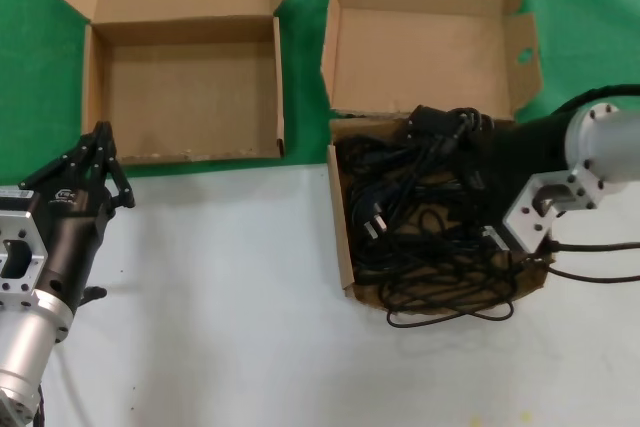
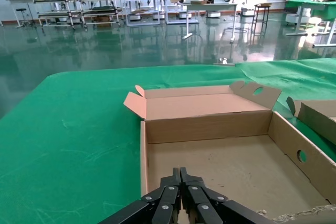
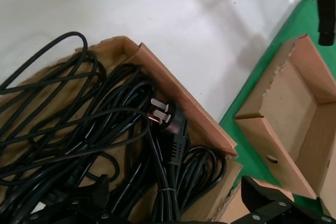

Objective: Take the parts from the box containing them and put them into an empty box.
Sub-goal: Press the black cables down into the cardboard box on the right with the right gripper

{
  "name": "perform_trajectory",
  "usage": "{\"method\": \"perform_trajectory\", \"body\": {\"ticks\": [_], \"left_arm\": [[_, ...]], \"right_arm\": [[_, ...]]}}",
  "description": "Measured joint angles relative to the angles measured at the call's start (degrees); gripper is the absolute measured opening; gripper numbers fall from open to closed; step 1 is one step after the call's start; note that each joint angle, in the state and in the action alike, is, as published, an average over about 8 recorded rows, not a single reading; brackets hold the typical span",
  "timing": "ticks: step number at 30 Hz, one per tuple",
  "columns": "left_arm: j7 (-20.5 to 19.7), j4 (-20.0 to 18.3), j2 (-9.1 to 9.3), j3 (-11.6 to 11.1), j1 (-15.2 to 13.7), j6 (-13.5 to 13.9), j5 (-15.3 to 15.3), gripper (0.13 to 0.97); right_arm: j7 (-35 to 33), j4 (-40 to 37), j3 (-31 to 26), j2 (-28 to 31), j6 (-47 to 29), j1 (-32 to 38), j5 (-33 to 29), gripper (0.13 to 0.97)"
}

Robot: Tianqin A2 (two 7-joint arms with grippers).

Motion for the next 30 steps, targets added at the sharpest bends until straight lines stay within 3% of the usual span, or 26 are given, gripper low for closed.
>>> {"method": "perform_trajectory", "body": {"ticks": [12,30], "left_arm": [[0.00,0.00,0.00,0.00,0.00,0.00,0.00,0.148],[0.00,0.00,0.00,0.00,0.00,0.00,0.00,0.145]], "right_arm": [[1.36,-2.87,-1.98,-2.69,3.70,0.58,-7.63,0.805],[6.34,1.10,-1.97,-1.95,0.80,0.07,-9.47,0.415]]}}
